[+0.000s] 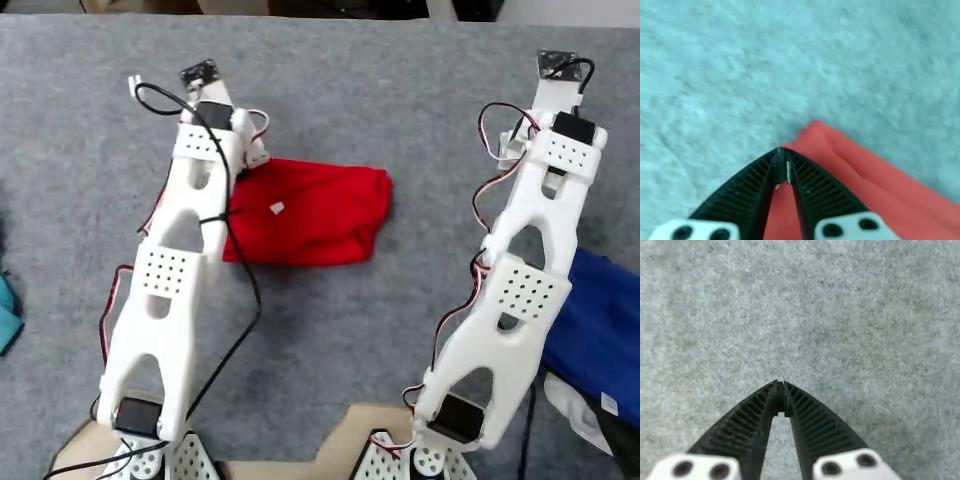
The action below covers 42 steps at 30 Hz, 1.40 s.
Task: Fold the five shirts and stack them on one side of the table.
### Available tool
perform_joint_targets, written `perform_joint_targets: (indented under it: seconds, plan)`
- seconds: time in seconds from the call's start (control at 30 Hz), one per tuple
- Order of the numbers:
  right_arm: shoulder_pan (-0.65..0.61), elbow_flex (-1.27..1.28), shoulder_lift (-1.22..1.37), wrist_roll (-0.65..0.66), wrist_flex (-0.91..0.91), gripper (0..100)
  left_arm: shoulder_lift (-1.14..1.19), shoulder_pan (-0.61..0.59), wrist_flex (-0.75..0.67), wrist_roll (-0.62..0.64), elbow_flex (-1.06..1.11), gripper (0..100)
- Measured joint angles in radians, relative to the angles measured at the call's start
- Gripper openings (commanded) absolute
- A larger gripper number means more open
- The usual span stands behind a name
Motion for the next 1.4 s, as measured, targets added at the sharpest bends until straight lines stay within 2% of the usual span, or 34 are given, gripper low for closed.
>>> perform_joint_targets:
  seconds: [0.33,0.5,0.6,0.73,0.87,1.1,1.3,1.4]
  plan:
    - [0.0,0.0,0.0,0.006,0.0,0.9,0.0,-0.009,-0.015,0.003,0.0,2]
    - [-0.04,-0.037,0.0,0.046,0.049,0.9,0.008,-0.014,-0.015,0.005,-0.031,2]
    - [-0.092,-0.08,-0.003,0.109,0.127,0.9,0.009,-0.068,-0.018,0.005,-0.049,2]
    - [-0.224,-0.173,-0.006,0.218,0.278,1.1,0.009,-0.141,-0.023,0.005,-0.049,2]
    - [-0.353,-0.276,-0.006,0.295,0.347,1.2,0.009,-0.19,-0.037,0.005,-0.049,2]
    - [-0.489,-0.298,-0.006,0.313,0.293,1.1,0.009,-0.206,-0.037,0.006,-0.049,2]
    - [-0.532,-0.298,0.014,0.315,0.222,1.0,0.009,-0.206,-0.055,0.006,-0.049,2]
    - [-0.531,-0.298,0.043,0.315,0.213,1.0,0.034,-0.206,-0.057,0.044,-0.057,2]
